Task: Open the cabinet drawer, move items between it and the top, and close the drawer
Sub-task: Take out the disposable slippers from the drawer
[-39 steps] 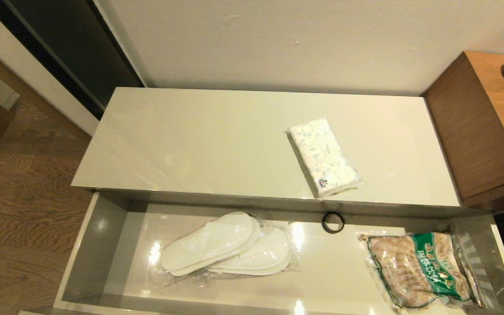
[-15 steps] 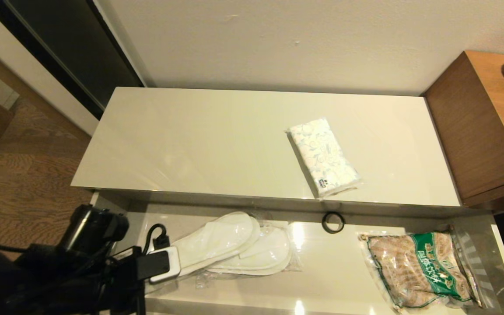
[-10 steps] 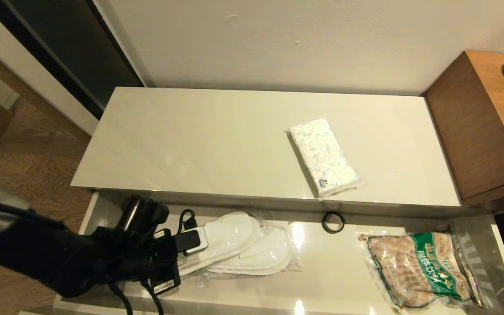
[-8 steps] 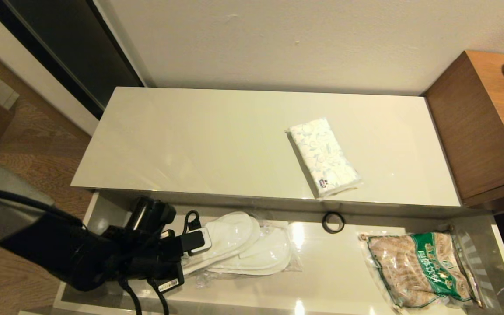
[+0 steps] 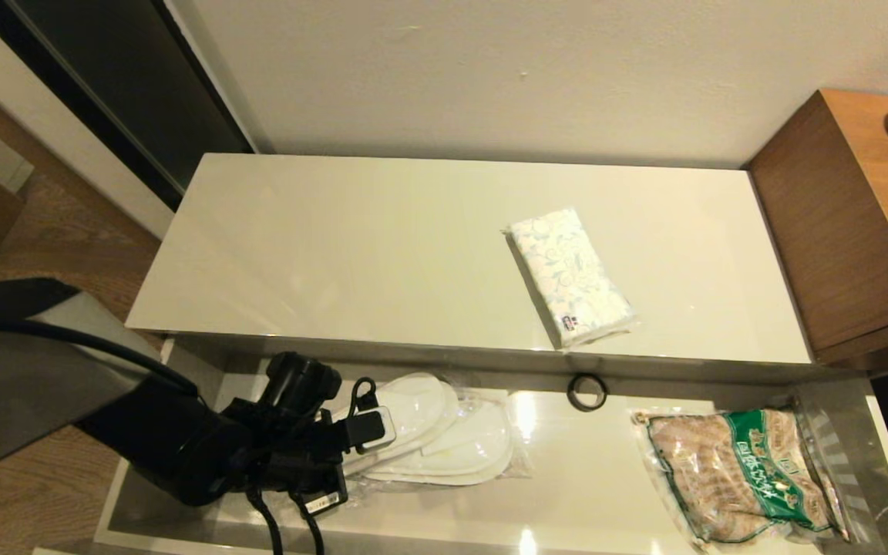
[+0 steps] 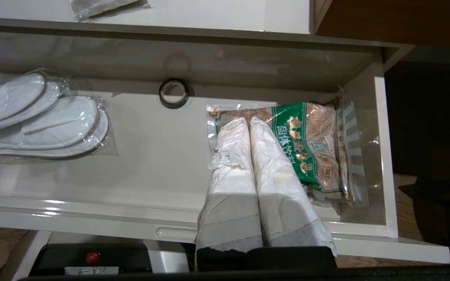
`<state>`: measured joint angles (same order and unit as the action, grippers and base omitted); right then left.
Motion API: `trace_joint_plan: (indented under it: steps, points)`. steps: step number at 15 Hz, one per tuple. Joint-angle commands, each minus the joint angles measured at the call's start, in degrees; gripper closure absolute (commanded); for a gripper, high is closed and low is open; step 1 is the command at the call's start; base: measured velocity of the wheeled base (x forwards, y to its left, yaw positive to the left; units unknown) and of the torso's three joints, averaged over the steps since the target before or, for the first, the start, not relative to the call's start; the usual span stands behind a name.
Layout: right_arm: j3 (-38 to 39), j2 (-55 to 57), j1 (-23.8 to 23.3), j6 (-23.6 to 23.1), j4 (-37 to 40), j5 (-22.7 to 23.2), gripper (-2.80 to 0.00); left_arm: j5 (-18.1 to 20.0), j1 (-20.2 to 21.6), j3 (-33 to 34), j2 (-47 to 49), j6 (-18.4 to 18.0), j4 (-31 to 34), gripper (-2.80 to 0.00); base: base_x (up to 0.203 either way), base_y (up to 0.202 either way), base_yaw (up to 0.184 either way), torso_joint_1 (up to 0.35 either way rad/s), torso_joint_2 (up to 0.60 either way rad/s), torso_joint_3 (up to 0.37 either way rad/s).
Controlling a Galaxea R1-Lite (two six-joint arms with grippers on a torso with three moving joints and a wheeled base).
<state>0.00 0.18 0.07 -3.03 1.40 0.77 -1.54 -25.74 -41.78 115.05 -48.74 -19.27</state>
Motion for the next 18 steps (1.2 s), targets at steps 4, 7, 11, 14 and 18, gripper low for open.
trace_joint_plan:
  steps: [4, 7, 11, 14, 18]
  points:
    - [0.1, 0.1, 0.0, -0.1, 0.0, 0.0, 0.00, -7.2, -5.7, -3.7, 3.9, 8.8, 0.2, -2.80, 0.000, 0.000, 0.000, 0.000, 0.00, 0.000]
    - [0.1, 0.1, 0.0, -0.1, 0.0, 0.0, 0.00, -11.8, -8.9, -3.3, 4.8, 12.8, 0.2, -2.80, 0.000, 0.000, 0.000, 0.000, 0.00, 0.000]
    - [0.1, 0.1, 0.0, -0.1, 0.0, 0.0, 0.00, -18.4, -10.2, -2.4, 7.6, 17.3, -0.4, -2.80, 0.000, 0.000, 0.000, 0.000, 0.00, 0.000]
    - [0.1, 0.1, 0.0, -0.1, 0.0, 0.0, 0.00, -22.7, -10.6, -2.9, 10.1, 20.5, -1.1, -2.80, 0.000, 0.000, 0.000, 0.000, 0.00, 0.000]
    - [0.1, 0.1, 0.0, -0.1, 0.0, 0.0, 0.00, -26.4, -11.6, -4.0, 15.3, 24.9, -7.5, -2.80, 0.000, 0.000, 0.000, 0.000, 0.00, 0.000]
